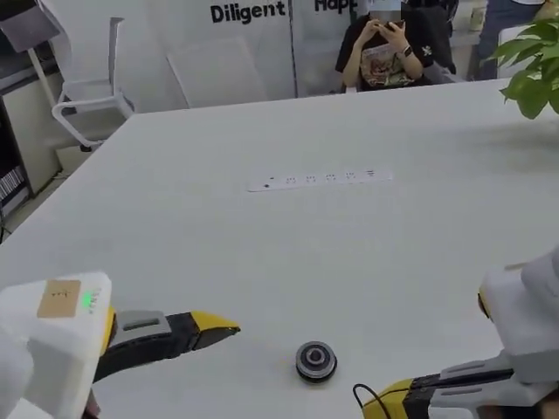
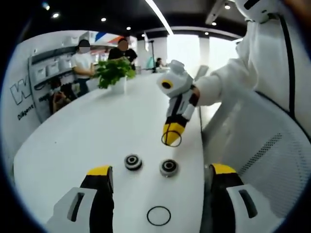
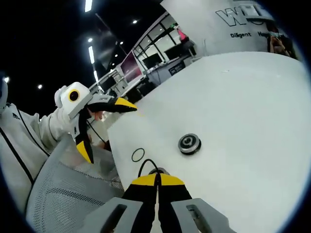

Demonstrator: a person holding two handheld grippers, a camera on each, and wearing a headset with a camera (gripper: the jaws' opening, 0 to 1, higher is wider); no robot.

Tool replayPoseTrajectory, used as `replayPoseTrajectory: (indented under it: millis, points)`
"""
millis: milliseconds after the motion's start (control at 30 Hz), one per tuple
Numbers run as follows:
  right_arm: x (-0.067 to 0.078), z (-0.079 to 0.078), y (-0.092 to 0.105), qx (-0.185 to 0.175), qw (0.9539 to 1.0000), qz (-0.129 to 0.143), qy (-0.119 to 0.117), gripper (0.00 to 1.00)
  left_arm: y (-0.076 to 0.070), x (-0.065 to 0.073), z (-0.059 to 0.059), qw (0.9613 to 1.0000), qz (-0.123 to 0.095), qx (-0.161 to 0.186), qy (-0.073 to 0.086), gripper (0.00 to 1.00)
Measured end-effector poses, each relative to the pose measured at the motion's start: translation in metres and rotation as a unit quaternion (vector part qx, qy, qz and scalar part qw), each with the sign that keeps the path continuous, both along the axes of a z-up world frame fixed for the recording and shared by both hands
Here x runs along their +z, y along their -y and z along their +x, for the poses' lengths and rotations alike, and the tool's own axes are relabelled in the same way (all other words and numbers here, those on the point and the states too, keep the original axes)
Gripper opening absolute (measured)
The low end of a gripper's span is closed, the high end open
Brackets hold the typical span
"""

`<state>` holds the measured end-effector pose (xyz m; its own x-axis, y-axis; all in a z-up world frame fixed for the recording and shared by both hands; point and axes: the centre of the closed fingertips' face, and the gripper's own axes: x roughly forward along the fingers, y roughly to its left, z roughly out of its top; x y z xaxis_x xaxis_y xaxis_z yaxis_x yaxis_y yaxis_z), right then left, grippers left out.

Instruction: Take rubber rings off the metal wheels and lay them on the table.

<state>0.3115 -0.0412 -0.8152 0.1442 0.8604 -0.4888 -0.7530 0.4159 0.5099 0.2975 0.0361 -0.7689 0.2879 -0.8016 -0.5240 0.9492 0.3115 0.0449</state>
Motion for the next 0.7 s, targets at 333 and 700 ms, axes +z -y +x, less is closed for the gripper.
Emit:
replayPoseTrajectory:
  millis: [333,700]
  points:
    - [0.009,0.002,-0.003,0.006,1.0000,0.002,0.005,0.00,-0.029,0.015,-0.001,0.9991,-0.010,0.038,0.012,0.90]
    - [0.027,0.002,-0.014,0.024,0.9995,0.003,0.018,0.00,-0.063,0.027,-0.008,0.9961,-0.029,0.081,0.022,0.99]
